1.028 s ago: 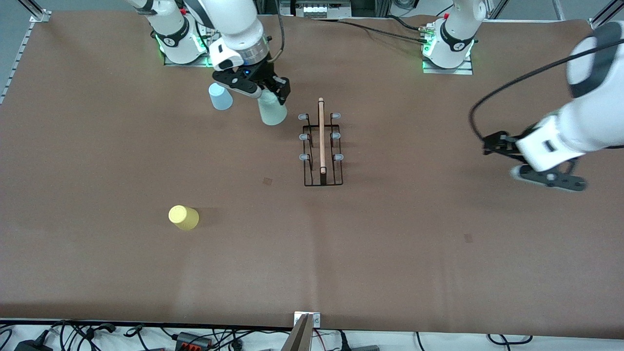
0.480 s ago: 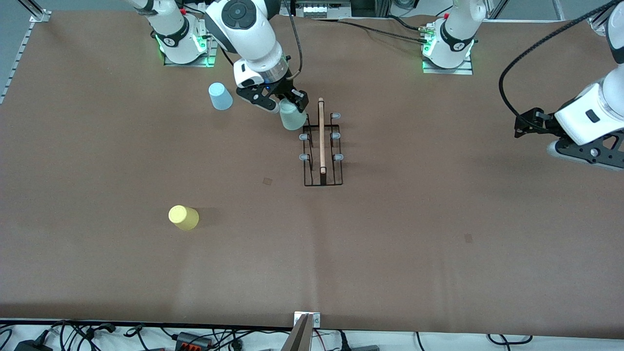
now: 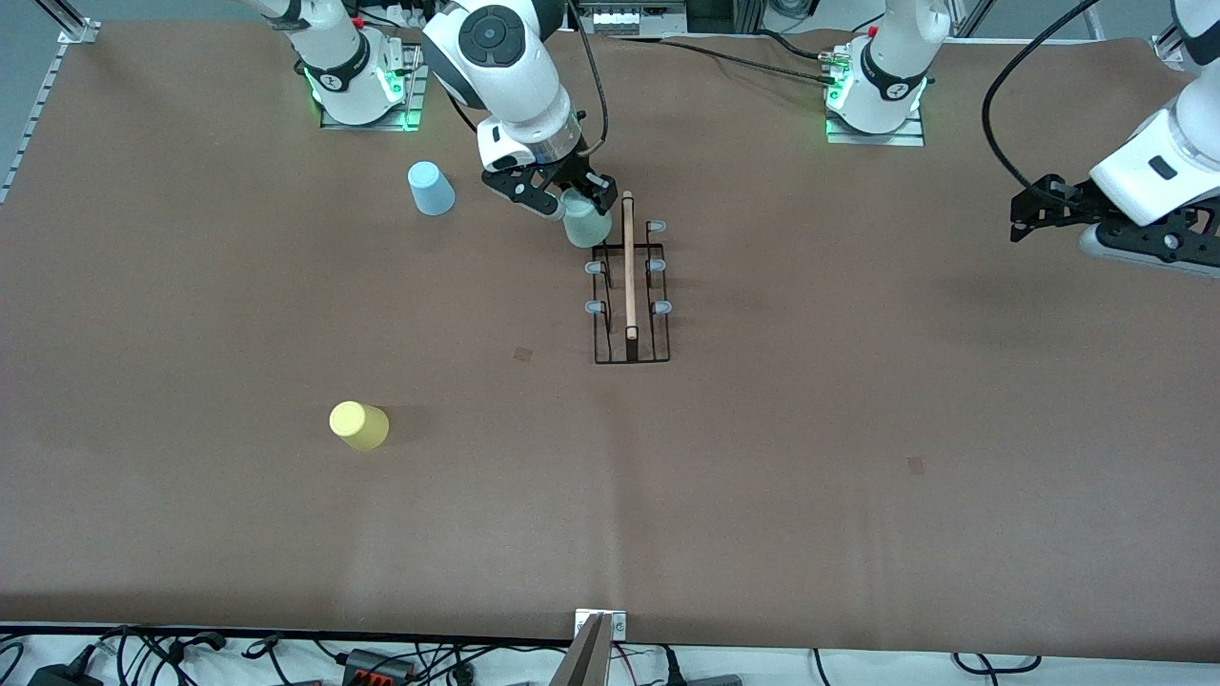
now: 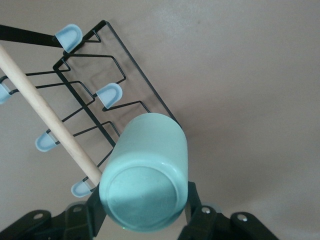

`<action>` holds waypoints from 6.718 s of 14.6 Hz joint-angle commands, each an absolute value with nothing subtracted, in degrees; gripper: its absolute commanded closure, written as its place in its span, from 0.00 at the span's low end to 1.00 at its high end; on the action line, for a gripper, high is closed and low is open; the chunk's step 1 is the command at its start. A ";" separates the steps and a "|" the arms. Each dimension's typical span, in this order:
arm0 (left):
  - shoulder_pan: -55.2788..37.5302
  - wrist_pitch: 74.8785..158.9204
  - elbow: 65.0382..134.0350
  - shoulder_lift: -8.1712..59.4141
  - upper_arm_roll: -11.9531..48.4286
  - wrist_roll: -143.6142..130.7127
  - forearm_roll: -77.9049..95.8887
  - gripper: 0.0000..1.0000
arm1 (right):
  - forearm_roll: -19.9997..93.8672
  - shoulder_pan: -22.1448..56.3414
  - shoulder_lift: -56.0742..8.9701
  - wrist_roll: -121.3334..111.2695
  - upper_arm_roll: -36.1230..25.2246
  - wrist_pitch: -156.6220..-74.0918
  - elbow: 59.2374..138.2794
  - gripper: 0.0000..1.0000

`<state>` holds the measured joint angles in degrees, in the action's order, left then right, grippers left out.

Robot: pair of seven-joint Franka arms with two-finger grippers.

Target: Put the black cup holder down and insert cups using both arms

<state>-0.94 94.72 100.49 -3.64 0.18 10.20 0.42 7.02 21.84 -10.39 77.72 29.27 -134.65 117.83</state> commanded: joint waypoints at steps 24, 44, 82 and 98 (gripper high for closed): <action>-0.62 94.66 96.50 -2.64 0.09 7.47 1.58 0.00 | 0.82 5.98 -10.10 17.61 11.97 -131.04 115.84 0.00; -0.62 94.13 96.42 -2.73 0.26 7.47 1.58 0.00 | -8.35 2.90 -34.54 2.99 6.86 -146.07 101.69 0.00; -0.62 93.34 96.33 -2.90 0.26 7.47 1.58 0.00 | -8.08 33.05 -24.17 71.37 12.22 -132.36 95.89 0.82; -0.62 93.34 96.33 -2.90 0.26 7.47 1.58 0.00 | -10.28 30.16 -23.58 67.52 12.30 -134.57 95.01 0.00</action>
